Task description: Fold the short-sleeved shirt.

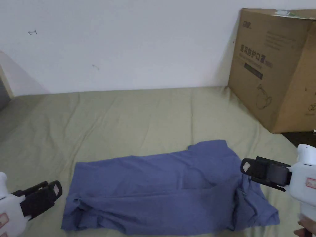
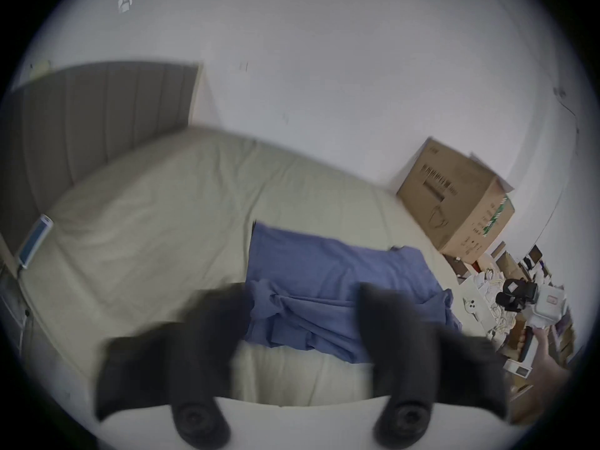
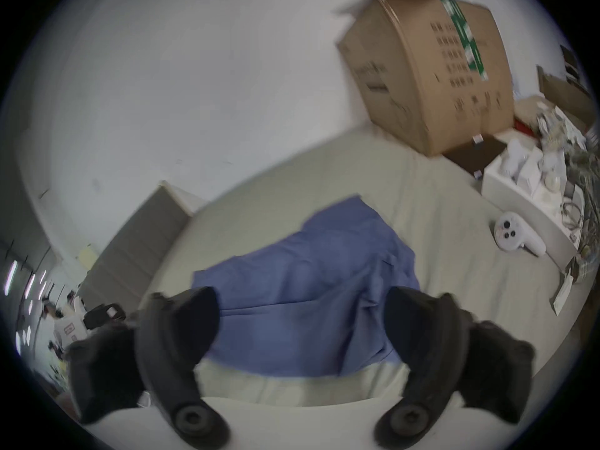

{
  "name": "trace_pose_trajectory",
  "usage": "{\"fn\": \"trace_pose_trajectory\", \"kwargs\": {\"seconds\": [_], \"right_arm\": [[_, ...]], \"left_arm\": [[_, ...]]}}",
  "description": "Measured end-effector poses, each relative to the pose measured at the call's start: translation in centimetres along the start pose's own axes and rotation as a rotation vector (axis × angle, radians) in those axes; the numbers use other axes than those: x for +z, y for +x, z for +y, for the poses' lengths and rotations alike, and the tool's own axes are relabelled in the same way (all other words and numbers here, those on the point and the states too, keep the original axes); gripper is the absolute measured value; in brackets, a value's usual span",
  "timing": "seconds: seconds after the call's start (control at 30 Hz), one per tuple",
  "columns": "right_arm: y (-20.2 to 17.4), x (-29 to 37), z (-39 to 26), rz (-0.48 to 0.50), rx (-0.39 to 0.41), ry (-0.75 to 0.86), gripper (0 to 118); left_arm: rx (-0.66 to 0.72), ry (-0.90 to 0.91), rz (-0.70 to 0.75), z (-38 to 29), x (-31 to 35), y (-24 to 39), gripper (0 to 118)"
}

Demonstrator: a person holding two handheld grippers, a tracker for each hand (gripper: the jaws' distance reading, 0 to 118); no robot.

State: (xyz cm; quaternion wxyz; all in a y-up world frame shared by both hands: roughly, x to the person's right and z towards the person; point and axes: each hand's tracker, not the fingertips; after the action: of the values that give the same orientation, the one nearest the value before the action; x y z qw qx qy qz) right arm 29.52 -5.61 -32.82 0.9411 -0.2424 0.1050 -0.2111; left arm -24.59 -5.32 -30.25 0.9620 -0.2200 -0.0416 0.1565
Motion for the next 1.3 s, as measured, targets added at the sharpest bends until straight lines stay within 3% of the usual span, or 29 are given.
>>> {"fn": "trace_pose_trajectory", "kwargs": {"seconds": [0.03, 0.07, 0.1, 0.17, 0.2, 0.37, 0.4, 0.43, 0.47, 0.5, 0.53, 0.7, 0.87, 0.9, 0.93, 1.0, 1.03, 1.07, 1.1, 1.13, 1.23, 1.27, 1.3], "right_arm": [[-1.0, 1.4, -0.7, 0.011, 0.029, 0.022, 33], [-2.2, 2.5, -1.4, -0.005, 0.057, 0.034, 33], [-2.9, 3.5, -2.5, -0.136, 0.054, 0.036, 0], [-3.1, 3.9, -3.0, 0.010, 0.022, -0.015, 0], [-3.3, 4.1, -3.4, 0.047, -0.003, -0.038, 0], [-3.5, 3.8, -4.1, -0.013, 0.079, -0.073, 0], [-3.3, 3.6, -4.1, -0.016, 0.085, -0.079, 0], [-3.3, 3.6, -3.9, -0.014, 0.085, -0.085, 0], [-3.0, 3.2, -3.7, 0.001, 0.078, -0.099, 0], [-2.6, 2.7, -3.7, 0.022, 0.068, -0.116, 0], [-2.3, 2.2, -3.6, 0.026, 0.064, -0.123, 0], [-1.2, 0.0, -2.9, 0.001, 0.022, -0.160, 0], [-0.4, -1.9, -3.1, -0.025, 0.004, -0.187, 0], [-0.2, -2.4, -3.2, -0.031, 0.004, -0.200, 0], [0.0, -2.7, -3.3, -0.032, 0.005, -0.212, 0], [0.0, -2.3, -3.7, -0.044, 0.016, -0.213, 0], [0.4, -2.1, -3.7, -0.086, 0.020, -0.172, 0], [0.8, -2.0, -3.7, -0.134, 0.017, -0.137, 0], [1.3, -1.8, -3.7, -0.180, 0.003, -0.114, 0], [2.2, -2.1, -3.4, -0.202, -0.020, -0.117, 0], [5.4, -3.7, -2.0, -0.234, -0.109, -0.182, 0], [6.5, -4.5, -1.5, -0.227, -0.127, -0.212, 0], [7.5, -5.4, -0.9, -0.214, -0.144, -0.250, 13]], "left_arm": [[-0.027, 0.020, 0.023, -0.6, 1.4, 0.8, 0], [-0.074, 0.038, 0.066, -1.4, 2.7, 1.8, 0], [-0.065, 0.025, 0.053, -1.4, 3.8, 2.1, 0], [-0.041, -0.017, -0.040, -1.5, 4.6, 2.1, 0], [-0.049, -0.036, -0.007, -1.3, 4.6, 2.4, 0], [-0.014, -0.260, 0.076, 0.0, -1.2, -0.4, 0], [0.014, -0.306, 0.072, 0.1, -2.8, -0.7, 9], [0.045, -0.328, 0.073, -0.1, -4.2, -1.4, 40], [0.066, -0.368, 0.082, -0.3, -6.2, -2.3, 97], [0.085, -0.423, 0.071, -0.8, -8.6, -3.0, 116], [0.088, -0.446, 0.072, -1.2, -9.8, -3.1, 118], [-0.092, -0.524, 0.272, -3.1, -18.5, -4.5, 115], [-0.123, -0.765, 0.265, -6.6, -23.9, -5.8, 115], [-0.179, -0.722, 0.280, -6.5, -23.5, -5.3, 114], [-0.183, -0.664, 0.283, -6.2, -22.7, -4.7, 107], [-0.202, -0.657, 0.285, -5.7, -21.7, -3.4, 72], [-0.231, -0.617, 0.285, -5.4, -20.9, -2.6, 62], [-0.260, -0.583, 0.293, -5.3, -19.6, -1.8, 62], [-0.265, -0.567, 0.293, -5.2, -19.1, -1.1, 27], [-0.263, -0.571, 0.290, -5.3, -18.7, -0.5, 7], [-0.206, -0.631, 0.104, -4.9, -18.1, -0.4, 6], [-0.241, -0.627, 0.146, -4.7, -18.0, -0.1, 6], [-0.290, -0.614, 0.167, -4.4, -17.9, 0.1, 6]]}}
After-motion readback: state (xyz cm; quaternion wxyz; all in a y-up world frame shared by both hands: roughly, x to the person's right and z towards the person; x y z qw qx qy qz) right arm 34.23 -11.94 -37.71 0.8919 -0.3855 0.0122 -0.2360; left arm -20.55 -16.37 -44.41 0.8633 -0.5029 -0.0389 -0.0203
